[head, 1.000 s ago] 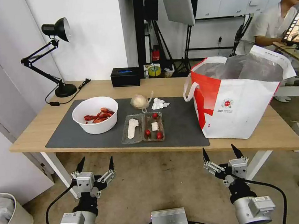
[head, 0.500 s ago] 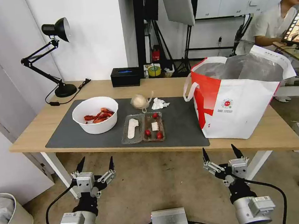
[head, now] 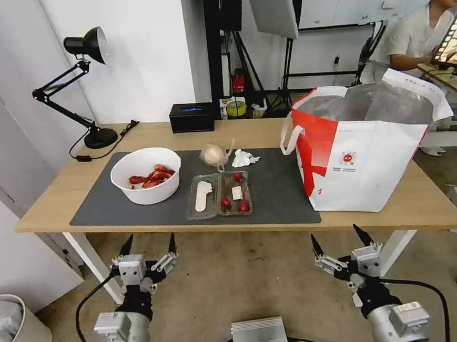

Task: Pick up the trash from the table and place it into the takeout bag.

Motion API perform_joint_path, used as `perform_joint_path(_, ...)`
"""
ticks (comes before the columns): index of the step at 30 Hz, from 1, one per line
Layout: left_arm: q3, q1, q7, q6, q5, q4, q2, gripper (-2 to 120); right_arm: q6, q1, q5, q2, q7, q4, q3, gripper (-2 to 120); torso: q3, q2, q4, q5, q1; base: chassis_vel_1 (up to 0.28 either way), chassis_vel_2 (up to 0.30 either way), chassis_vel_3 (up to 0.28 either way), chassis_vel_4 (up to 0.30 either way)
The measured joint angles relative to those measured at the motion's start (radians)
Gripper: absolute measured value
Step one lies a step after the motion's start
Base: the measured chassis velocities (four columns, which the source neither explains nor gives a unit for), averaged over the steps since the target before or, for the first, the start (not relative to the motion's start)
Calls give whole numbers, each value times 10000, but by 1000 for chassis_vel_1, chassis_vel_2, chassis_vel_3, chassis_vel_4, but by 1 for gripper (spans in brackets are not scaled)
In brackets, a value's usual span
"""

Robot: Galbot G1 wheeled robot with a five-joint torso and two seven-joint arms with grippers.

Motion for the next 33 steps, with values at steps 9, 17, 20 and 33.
perform_joint_path(9, 828, -957, -962, 999, -2051, 15, 655, 100, 542, -40, 379, -417, 193, 52, 9, 100, 0, 1, -3, -3, 1, 0, 0, 0, 0)
perform_joint_path(17, 843, -861, -981, 978, -2145, 10, 621, 100, 606, 25, 386, -234, 131, 45, -65, 100, 0, 0, -2, -3, 1, 0, 0, 0, 0)
perform_joint_path(20, 843, -811, -981, 978, -2146, 25, 609, 100, 591, 50, 389, -191, 129, 9, -107, 100, 0, 0, -2, -3, 0, 0, 0, 0, 0)
perform_joint_path(33, 848, -757, -1178, 1452, -2924, -93, 593, 100, 556, 244, 629, -254, 144, -28, -139, 100, 0, 1, -2, -3, 0, 0, 0, 0, 0)
